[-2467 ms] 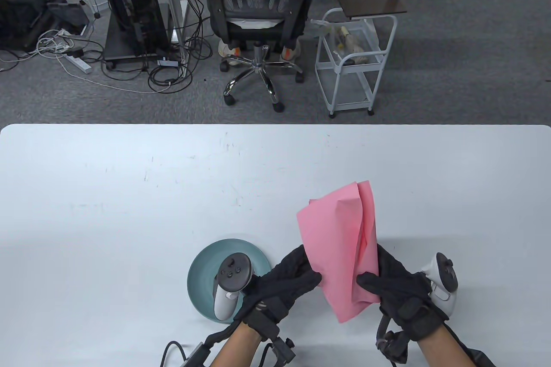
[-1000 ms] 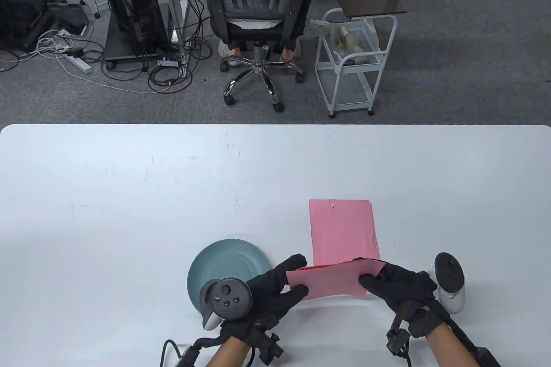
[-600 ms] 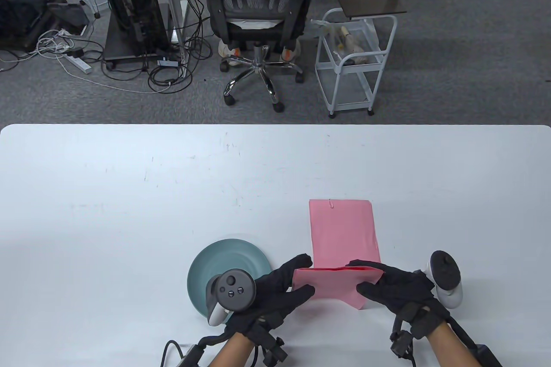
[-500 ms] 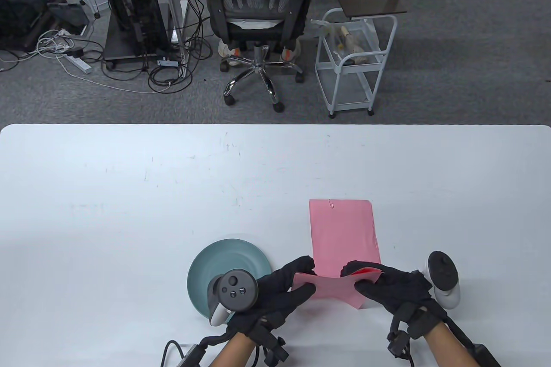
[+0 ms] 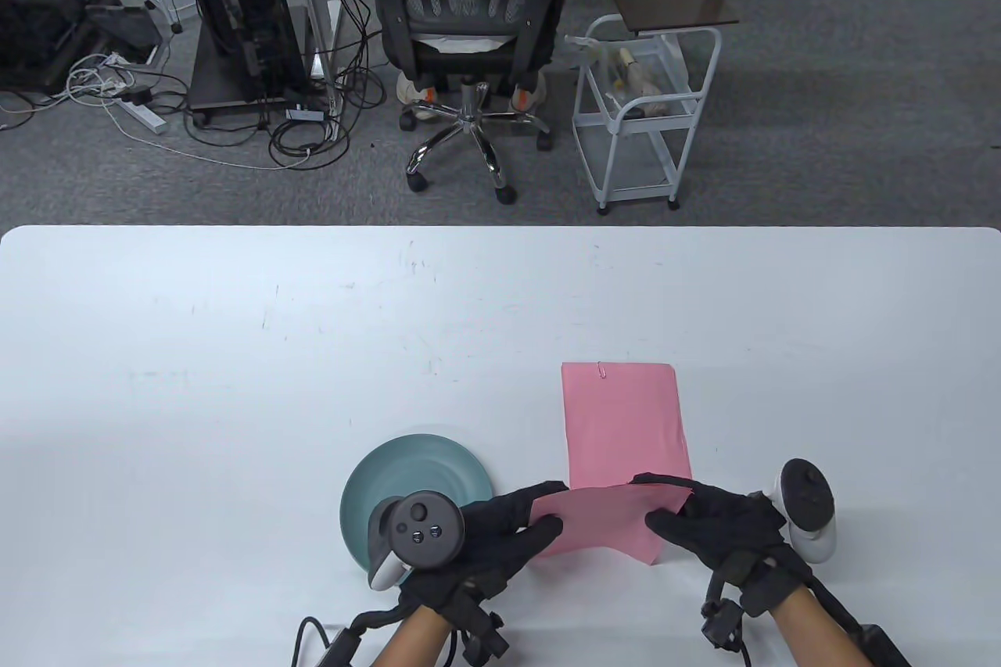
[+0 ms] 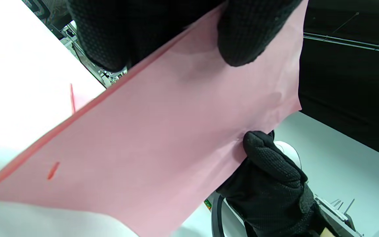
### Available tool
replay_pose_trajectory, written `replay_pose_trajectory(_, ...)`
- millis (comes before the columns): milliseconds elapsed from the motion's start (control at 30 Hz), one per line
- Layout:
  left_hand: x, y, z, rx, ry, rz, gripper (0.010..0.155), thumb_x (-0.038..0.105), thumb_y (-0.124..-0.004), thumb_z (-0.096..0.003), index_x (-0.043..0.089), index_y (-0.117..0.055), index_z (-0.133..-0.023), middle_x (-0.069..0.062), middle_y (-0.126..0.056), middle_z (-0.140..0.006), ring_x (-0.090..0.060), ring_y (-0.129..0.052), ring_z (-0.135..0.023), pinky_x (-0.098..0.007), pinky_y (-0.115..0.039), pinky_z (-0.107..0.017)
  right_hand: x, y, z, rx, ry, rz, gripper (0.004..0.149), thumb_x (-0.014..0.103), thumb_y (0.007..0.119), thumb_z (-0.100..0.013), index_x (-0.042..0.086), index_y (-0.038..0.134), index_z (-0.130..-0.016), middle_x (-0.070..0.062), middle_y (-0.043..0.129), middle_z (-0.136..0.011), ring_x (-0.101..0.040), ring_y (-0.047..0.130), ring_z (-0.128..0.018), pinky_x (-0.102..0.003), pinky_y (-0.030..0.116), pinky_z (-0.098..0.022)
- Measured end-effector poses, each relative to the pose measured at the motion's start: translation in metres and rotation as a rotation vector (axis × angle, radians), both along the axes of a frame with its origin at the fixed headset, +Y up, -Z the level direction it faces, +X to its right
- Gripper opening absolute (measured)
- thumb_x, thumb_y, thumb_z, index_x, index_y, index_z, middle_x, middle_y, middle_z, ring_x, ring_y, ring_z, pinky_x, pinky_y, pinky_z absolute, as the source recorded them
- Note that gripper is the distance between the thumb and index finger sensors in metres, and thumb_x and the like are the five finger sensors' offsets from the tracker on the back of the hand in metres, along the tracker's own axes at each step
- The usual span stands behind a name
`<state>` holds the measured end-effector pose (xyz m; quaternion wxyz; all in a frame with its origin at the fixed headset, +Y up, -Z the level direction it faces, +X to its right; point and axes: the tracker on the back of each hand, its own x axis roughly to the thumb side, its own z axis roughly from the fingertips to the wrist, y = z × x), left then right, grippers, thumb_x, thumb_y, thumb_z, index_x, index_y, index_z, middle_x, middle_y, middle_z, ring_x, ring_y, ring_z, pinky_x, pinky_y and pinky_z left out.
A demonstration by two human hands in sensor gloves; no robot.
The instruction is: Pinch and push to attach paper clips
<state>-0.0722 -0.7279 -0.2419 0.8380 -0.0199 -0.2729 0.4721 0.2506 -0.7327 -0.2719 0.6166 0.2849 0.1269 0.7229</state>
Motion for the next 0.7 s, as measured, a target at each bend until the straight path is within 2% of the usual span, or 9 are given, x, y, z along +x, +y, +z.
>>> replay_pose_trajectory(200,-0.001,0.001,-0.001,0.005,0.020,-0.013,0.044,0.035,-0.081,-0.0603,0.020,-0.080,-0.101,-0.001,-0.099,-0.089,-0.026,-0.100,-0.080,-0.047,-0.080,-0.065,-0.003,0.001,0.003,0.040,-0.046,0.030,0.042,0.018,0.080,-0.058,0.018,0.076,-0.099,-0.012,0.088,-0.093,-0.037,0.089,-0.081,-0.052,0.073,-0.058)
replay_pose_trajectory(367,-0.002,0.001,-0.004,-0.022,-0.005,0.016,0.043,0.036,-0.081,-0.0601,0.020,-0.081,-0.100,-0.001,-0.100,-0.088,-0.025,-0.102,-0.077,-0.046,-0.082,-0.063,-0.003,0.001,0.003,0.028,-0.049,0.000,0.041,0.018,0.080,-0.058,0.018,0.077,-0.099,-0.012,0.088,-0.092,-0.035,0.092,-0.077,-0.050,0.076,-0.054)
replay_pose_trajectory(533,-0.005,0.002,-0.005,-0.039,-0.033,0.040,0.043,0.035,-0.081,-0.0600,0.020,-0.081,-0.100,-0.002,-0.100,-0.088,-0.026,-0.101,-0.078,-0.047,-0.081,-0.063,-0.001,0.001,0.002,0.002,-0.042,-0.039,0.041,0.019,0.080,-0.058,0.018,0.077,-0.099,-0.012,0.089,-0.092,-0.035,0.092,-0.078,-0.050,0.076,-0.055)
replay_pose_trajectory(700,-0.015,0.010,-0.006,-0.005,-0.023,0.009,0.043,0.034,-0.081,-0.0599,0.020,-0.081,-0.101,-0.003,-0.099,-0.090,-0.029,-0.100,-0.080,-0.050,-0.079,-0.065,-0.001,0.002,0.002,0.002,-0.050,-0.048,0.041,0.019,0.080,-0.058,0.018,0.077,-0.099,-0.012,0.088,-0.092,-0.035,0.091,-0.078,-0.050,0.076,-0.055)
